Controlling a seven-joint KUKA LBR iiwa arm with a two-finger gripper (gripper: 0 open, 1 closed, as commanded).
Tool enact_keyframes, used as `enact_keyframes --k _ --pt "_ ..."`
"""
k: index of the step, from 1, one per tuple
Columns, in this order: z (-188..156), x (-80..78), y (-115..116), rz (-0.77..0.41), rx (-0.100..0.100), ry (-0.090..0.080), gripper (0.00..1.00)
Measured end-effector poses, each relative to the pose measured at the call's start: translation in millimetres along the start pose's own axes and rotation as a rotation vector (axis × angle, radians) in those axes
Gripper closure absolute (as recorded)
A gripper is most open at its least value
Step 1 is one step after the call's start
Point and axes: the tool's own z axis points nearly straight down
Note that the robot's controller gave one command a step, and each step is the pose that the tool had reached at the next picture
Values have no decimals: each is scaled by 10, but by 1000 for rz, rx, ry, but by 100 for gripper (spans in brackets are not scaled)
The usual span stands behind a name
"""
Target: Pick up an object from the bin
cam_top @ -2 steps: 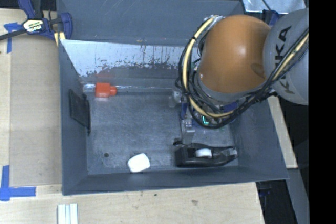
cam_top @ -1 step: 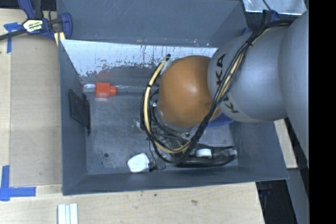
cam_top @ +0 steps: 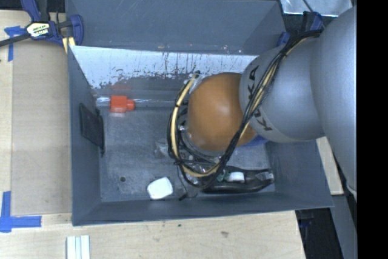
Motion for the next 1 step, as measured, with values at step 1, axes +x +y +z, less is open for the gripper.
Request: enact_keyframes --k 1 --pt "68 -608 397 -63 -2 -11 0"
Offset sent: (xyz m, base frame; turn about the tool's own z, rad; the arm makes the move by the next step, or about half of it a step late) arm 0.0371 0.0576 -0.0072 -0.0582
